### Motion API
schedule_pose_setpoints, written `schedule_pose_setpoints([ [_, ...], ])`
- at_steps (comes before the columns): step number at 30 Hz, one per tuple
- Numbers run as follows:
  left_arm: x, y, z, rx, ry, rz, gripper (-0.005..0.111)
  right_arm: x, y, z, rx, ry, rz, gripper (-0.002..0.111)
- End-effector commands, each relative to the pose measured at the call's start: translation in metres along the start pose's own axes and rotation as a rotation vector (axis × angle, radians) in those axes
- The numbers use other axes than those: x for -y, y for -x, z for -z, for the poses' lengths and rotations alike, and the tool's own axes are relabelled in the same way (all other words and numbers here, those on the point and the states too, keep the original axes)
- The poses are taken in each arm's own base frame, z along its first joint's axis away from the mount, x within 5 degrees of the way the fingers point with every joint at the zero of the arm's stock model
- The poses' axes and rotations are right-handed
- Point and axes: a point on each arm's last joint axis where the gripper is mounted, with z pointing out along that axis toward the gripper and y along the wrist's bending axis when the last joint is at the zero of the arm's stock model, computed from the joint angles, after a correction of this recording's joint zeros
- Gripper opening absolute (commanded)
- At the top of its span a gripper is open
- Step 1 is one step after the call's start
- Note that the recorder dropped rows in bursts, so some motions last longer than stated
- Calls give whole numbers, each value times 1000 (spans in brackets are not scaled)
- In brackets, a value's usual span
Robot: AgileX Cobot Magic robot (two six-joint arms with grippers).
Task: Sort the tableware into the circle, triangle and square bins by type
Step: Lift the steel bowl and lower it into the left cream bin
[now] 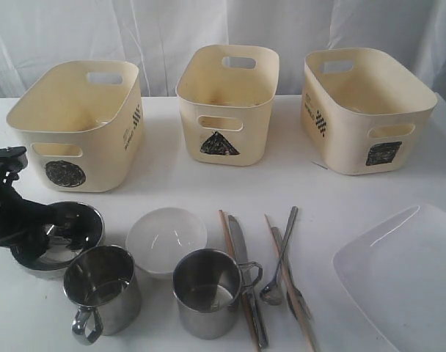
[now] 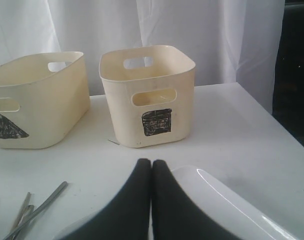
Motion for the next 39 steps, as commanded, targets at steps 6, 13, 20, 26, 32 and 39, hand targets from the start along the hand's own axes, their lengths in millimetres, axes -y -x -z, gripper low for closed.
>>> schedule_pose_setpoints([
  [6,-1,-3,17,12,16,-46,0,0,-1,0,5,2,-1,0],
  [13,6,-6,65,133,34,-118,0,0,-1,0,5,2,-1,0],
  [20,16,10,123,344,54,-176,0,0,-1,0,5,2,-1,0],
  [26,24,50,162,492,78,-218,0,0,-1,0,5,2,-5,0],
  [32,26,106,170,553,101,-244,0,0,-1,0,5,2,-5,0],
  [39,22,167,141,558,113,-255,0,0,-1,0,5,2,-3,0],
])
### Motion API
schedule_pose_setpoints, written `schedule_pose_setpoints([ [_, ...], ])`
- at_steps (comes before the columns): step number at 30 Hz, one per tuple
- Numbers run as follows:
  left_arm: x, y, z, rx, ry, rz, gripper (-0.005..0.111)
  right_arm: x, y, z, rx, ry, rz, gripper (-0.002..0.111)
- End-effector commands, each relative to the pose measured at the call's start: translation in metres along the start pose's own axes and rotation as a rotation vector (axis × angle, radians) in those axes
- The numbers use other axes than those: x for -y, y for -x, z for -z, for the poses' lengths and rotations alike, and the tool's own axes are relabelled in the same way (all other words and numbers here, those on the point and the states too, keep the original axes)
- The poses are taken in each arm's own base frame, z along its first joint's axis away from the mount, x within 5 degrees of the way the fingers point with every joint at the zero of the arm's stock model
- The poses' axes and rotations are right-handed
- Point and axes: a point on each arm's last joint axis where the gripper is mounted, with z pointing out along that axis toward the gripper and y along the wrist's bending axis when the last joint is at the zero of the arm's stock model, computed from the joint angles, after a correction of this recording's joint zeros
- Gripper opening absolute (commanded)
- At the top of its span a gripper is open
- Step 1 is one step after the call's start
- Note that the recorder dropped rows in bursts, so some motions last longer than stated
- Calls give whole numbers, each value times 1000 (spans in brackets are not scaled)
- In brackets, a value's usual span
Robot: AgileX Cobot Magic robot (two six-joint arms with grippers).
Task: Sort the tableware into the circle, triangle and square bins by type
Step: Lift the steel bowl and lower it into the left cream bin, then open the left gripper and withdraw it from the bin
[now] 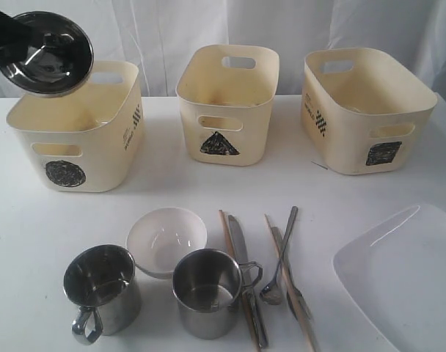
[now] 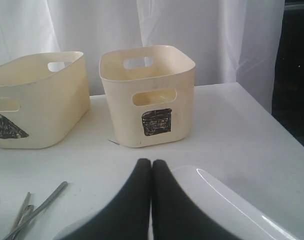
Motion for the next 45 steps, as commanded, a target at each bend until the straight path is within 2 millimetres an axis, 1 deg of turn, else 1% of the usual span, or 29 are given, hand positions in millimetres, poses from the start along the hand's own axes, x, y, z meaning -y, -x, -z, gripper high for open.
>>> schedule_pose_setpoints([
  [1,-6,14,-36,-16,0,0,0,0,-1,0,5,2,-3,0],
  [4,-9,13,-67,-59,-8,2,0,0,-1,0,5,2,-3,0],
  [6,-10,10,-83,-89,-14,5,0,0,-1,0,5,2,-3,0],
  [11,-12,0,-116,-129,-19,36,0,0,-1,0,5,2,-3,0],
  [17,-13,-14,-143,-178,-25,43,0,0,-1,0,5,2,-3,0],
  [20,-12,-22,-152,-207,-30,47,0,0,-1,0,5,2,-3,0],
  [23,-12,-24,-155,-212,-32,50,0,0,-1,0,5,2,-3,0],
  [25,-12,-23,-155,-208,-31,50,6,0,-1,0,5,2,-3,0],
  [32,-11,-23,-154,-207,-44,71,41,0,-1,0,5,2,-3,0],
  [34,-10,-21,-152,-201,-54,87,47,0,-1,0,5,2,-3,0],
  [36,-10,-17,-145,-193,-57,84,49,0,-1,0,5,2,-3,0],
  [40,-8,-3,-121,-171,-61,77,49,0,-1,0,5,2,-3,0],
  [45,-4,15,-71,-172,-81,61,49,0,-1,0,5,2,-1,0],
])
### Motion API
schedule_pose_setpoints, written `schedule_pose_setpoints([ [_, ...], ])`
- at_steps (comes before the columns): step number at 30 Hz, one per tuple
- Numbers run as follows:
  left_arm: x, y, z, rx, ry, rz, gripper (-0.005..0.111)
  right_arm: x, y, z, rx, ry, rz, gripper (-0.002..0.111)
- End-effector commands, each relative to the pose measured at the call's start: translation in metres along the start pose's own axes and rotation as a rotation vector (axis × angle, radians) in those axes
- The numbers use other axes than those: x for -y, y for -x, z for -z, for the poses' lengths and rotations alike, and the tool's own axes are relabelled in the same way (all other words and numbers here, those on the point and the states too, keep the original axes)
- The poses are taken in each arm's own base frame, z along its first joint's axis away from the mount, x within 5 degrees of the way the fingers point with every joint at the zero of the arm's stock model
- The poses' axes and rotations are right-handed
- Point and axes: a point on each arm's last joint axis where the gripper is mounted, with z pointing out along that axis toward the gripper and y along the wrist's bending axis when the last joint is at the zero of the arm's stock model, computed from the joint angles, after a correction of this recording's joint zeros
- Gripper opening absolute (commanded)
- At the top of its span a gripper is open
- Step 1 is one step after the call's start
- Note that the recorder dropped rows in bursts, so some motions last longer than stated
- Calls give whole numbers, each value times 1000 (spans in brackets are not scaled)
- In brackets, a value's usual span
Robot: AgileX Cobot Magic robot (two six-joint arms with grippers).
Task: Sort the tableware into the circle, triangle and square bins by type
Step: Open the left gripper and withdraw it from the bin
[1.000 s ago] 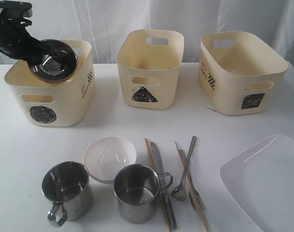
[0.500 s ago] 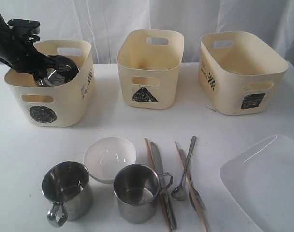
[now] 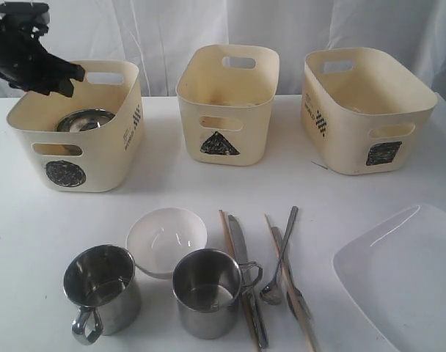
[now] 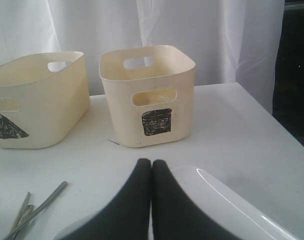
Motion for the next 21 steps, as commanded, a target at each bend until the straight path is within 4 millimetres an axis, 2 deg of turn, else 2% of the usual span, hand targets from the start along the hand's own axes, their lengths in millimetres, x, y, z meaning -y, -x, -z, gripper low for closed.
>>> schedule_pose_setpoints([
  [1,9,7,52,-18,-31,-1,49,0,-1,0,5,2,-1,0],
  [8,24,-5,119,-42,-91,-19,49,0,-1,0,5,2,-1,0],
  [14,38,-37,171,4,-114,-4,49,0,-1,0,5,2,-1,0],
  [17,49,-60,184,9,-130,-12,49,0,-1,0,5,2,-1,0],
  [21,68,-100,186,-53,-170,-43,49,0,-1,0,5,2,-1,0],
])
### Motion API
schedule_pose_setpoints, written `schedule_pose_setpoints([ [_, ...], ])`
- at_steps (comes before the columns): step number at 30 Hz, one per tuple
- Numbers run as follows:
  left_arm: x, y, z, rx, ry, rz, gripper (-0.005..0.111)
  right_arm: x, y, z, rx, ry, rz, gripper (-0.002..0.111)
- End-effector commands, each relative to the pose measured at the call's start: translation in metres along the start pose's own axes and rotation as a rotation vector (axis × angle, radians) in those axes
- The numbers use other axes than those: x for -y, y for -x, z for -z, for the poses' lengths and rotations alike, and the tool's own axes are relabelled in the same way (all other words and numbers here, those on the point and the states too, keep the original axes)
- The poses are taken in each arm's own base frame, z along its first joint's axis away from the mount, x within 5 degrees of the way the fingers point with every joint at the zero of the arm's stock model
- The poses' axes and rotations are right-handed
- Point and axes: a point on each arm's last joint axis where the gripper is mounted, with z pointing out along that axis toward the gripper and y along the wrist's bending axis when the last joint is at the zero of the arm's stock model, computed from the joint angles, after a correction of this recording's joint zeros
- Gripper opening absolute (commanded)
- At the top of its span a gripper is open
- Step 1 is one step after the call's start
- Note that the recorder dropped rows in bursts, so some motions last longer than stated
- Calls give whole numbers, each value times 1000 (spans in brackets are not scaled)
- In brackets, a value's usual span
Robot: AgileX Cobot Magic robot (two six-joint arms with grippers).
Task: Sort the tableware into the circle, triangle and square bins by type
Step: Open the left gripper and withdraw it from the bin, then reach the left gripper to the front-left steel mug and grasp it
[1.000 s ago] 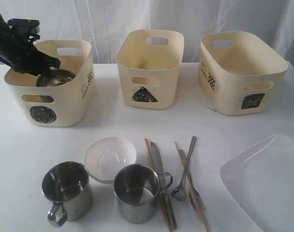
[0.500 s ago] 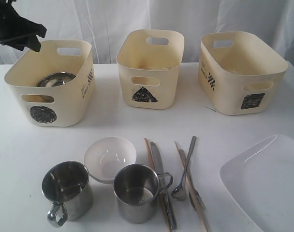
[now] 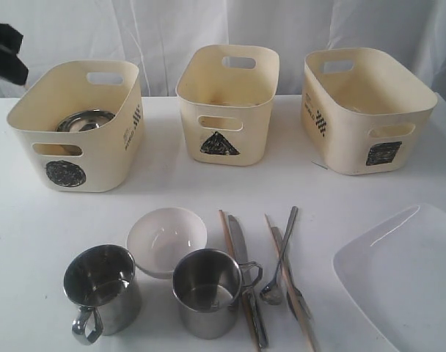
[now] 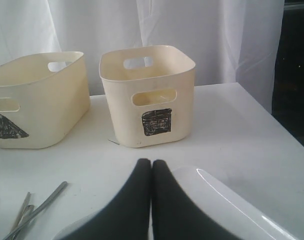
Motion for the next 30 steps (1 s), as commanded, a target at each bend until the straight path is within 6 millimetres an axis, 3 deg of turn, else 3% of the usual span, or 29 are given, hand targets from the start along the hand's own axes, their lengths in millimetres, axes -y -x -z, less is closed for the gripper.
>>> schedule_pose_setpoints([
  [1,23,-40,-1,-66,-63,-27,49,0,-1,0,5,2,-1,0],
  [5,35,-73,-11,-142,-96,-47,49,0,-1,0,5,2,-1,0],
  [11,45,-98,-20,-236,-143,-61,50,0,-1,0,5,2,-1,0],
  [24,57,-103,-30,-261,-188,-108,50,0,-1,0,5,2,-2,0],
  [30,57,-105,-48,-329,-199,-87,69,0,-1,0,5,2,-2,0],
])
